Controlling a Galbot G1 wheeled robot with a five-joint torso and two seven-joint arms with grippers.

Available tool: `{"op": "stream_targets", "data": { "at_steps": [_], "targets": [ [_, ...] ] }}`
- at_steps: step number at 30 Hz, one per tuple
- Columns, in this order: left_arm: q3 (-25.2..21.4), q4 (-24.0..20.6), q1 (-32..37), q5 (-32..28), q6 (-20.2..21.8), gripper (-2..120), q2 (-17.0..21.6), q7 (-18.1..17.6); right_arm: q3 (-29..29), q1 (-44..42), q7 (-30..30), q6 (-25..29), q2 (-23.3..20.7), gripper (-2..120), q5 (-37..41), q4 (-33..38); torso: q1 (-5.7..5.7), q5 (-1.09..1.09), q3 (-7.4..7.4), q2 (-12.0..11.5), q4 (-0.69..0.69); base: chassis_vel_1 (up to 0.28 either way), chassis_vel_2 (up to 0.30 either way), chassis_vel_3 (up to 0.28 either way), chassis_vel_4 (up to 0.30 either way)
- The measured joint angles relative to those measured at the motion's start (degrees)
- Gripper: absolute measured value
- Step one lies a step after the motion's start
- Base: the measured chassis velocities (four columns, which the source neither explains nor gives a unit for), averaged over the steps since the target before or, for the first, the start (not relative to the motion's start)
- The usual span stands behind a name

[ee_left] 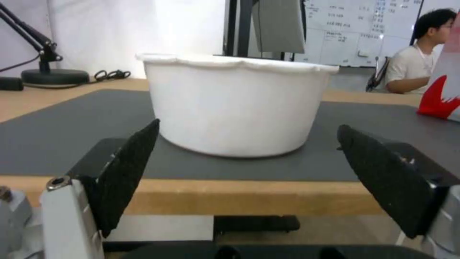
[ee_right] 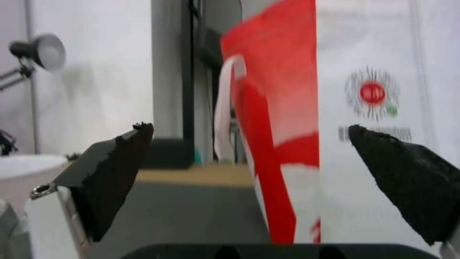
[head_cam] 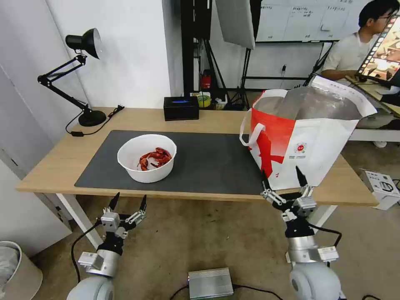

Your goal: Pick up the trash from the table and place it into the takeout bag.

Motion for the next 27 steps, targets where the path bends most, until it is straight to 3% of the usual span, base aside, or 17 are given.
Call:
{"op": "stream_targets", "data": {
  "at_steps": [12,27],
  "targets": [
    [0.42,-1.33,-1.70,-0.58,2.46,100,0.79,-0.15,-1.78,-3.56,4.47,-8.52,-0.72,100,-1.22,4.32,0.00,0.00,0.00,0.00,0.00,0.000,0.000,0.000,0.000],
    [0.57,-1.97,-1.90,-0.62,3.33,100,1.26,-0.24,-3.48,-4.57,4.86,-10.33,-0.97,100,-2.62,4.07,0.00,0.00,0.00,0.00,0.00,0.000,0.000,0.000,0.000]
  ]
}}
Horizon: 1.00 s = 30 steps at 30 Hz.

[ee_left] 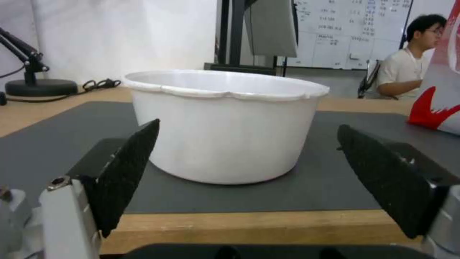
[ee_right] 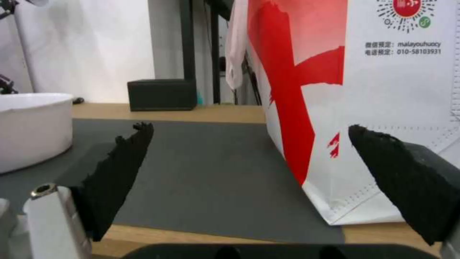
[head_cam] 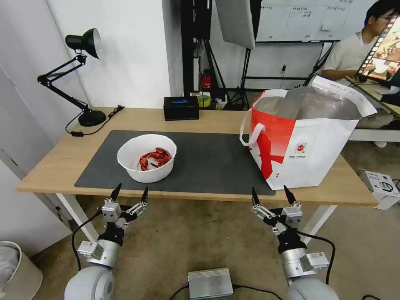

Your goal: Pick up the trash from the table and place it into the takeout bag.

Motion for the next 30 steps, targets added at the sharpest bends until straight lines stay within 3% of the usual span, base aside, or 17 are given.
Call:
{"op": "stream_targets", "data": {
  "at_steps": [15,27,30],
  "targets": [
    [-0.04,-0.37,-0.21,-0.08,0.53,100,0.30,-0.05,-0.08,0.28,0.06,0.12,0.04,100,-0.33,-0.76,0.00,0.00,0.00,0.00,0.00,0.000,0.000,0.000,0.000],
    [-1.98,-3.57,-2.26,-3.19,4.44,100,4.02,-0.25,-0.05,0.32,0.06,0.18,0.04,100,-0.33,-0.78,0.00,0.00,0.00,0.00,0.01,0.000,0.000,0.000,0.000],
    [-2.08,-4.69,-4.08,-5.50,6.53,100,6.07,-2.66,-0.05,0.33,0.06,0.20,0.05,100,-0.32,-0.78,0.00,0.00,0.00,0.00,0.00,0.000,0.000,0.000,0.000]
  ]
}}
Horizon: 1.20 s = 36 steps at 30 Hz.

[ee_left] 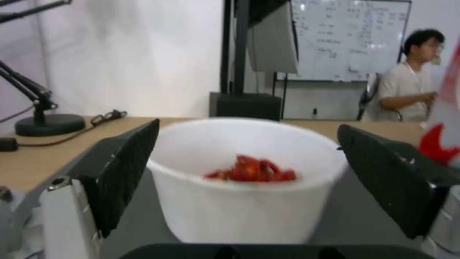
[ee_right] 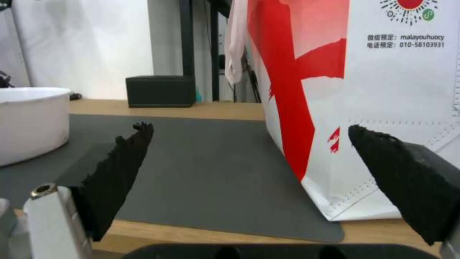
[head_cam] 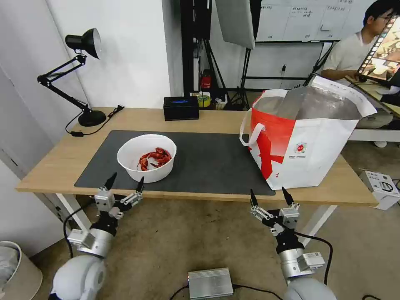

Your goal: Pick up the trash from the table and place it into the takeout bag.

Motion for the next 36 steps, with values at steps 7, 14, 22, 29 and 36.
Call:
{"op": "stream_targets", "data": {
  "at_steps": [7,14,22,29,36],
  "targets": [
    [-0.52,-0.19,-2.63,-3.58,2.45,100,4.10,-1.78,0.00,0.00,-0.01,0.03,0.00,100,0.02,0.00,0.00,0.00,0.00,0.00,-0.01,0.000,0.000,0.000,0.000],
    [-0.53,0.84,-4.78,-6.29,3.85,100,7.80,-2.83,0.00,0.00,-0.02,0.06,-0.01,100,0.03,0.00,0.00,-0.01,0.00,0.00,0.00,0.000,0.000,0.000,0.000],
    [2.26,3.10,-9.96,-8.51,5.92,100,13.60,-3.17,0.01,0.01,-0.03,0.06,-0.01,100,0.04,0.01,0.00,-0.02,0.00,-0.01,0.01,0.000,0.000,0.000,0.000],
    [6.72,6.89,-18.51,-12.53,9.61,100,21.17,-3.08,0.00,0.00,-0.03,0.06,-0.01,100,0.05,0.01,0.00,0.00,0.01,-0.01,0.00,0.000,0.000,0.000,0.000],
    [11.43,10.76,-24.96,-16.50,16.19,100,25.56,-1.15,0.01,0.01,-0.03,0.06,-0.01,100,0.05,0.01,0.00,0.01,0.01,-0.01,0.01,0.000,0.000,0.000,0.000]
  ]
}}
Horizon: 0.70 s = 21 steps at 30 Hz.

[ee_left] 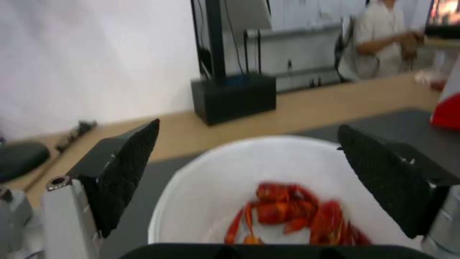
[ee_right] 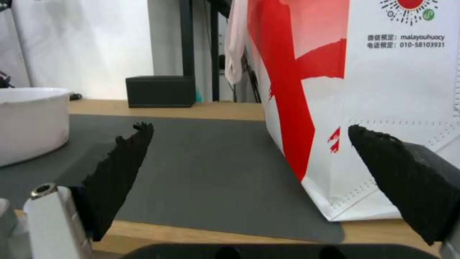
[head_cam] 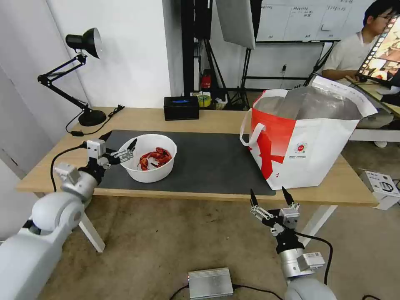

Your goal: Pick up the trash from the table and place it into the takeout bag.

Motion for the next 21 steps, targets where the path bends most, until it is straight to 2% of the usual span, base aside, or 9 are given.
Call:
{"op": "stream_targets", "data": {
  "at_steps": [2,3,5,6,8,11,13,16,21],
  "targets": [
    [2.37,1.69,-2.76,-2.66,3.24,100,1.38,0.12,0.00,0.00,0.00,0.00,0.00,100,0.00,0.00,0.00,-0.02,0.00,0.00,-0.01,0.000,0.000,0.000,0.000],
    [2.37,1.69,-2.76,-2.66,3.24,100,1.38,0.12,0.00,0.00,0.00,0.00,0.00,100,0.00,0.00,0.00,-0.02,0.00,0.00,-0.01,0.000,0.000,0.000,0.000],
    [5.54,3.55,-6.59,-6.53,6.50,100,2.68,-1.38,0.00,0.01,0.00,0.00,0.00,100,0.00,0.00,0.00,-0.01,0.00,0.00,0.00,0.000,0.000,0.000,0.000],
    [5.54,3.55,-6.59,-6.53,6.50,100,2.68,-1.38,0.00,0.01,0.00,0.00,0.00,100,0.00,0.00,0.00,-0.01,0.00,0.00,0.00,0.000,0.000,0.000,0.000],
    [8.46,4.91,-10.31,-11.20,9.48,100,3.73,-4.09,0.00,0.00,0.00,0.00,0.00,100,0.00,0.00,0.00,-0.01,0.00,0.00,-0.01,0.000,0.000,0.000,0.000],
    [9.77,5.77,-12.51,-13.27,11.16,100,4.22,-5.40,0.00,0.00,0.00,0.00,0.00,100,0.00,0.00,0.00,0.00,0.00,0.00,-0.01,0.000,0.000,0.000,0.000],
    [11.57,6.78,-15.69,-17.85,14.36,100,5.03,-8.57,0.00,0.01,0.00,0.00,0.00,100,0.00,0.01,0.00,-0.01,0.00,0.01,-0.01,0.000,0.000,0.000,0.000],
    [13.32,7.83,-18.01,-20.69,16.34,100,5.86,-11.19,0.00,0.00,0.00,0.00,0.00,100,0.00,0.00,0.00,-0.01,0.00,0.01,-0.01,0.000,0.000,0.000,0.000],
    [16.30,9.21,-20.64,-23.45,18.71,100,7.82,-12.39,0.00,0.01,0.00,0.00,0.00,100,0.00,0.00,0.00,-0.01,0.00,0.01,0.00,0.000,0.000,0.000,0.000]
  ]
}}
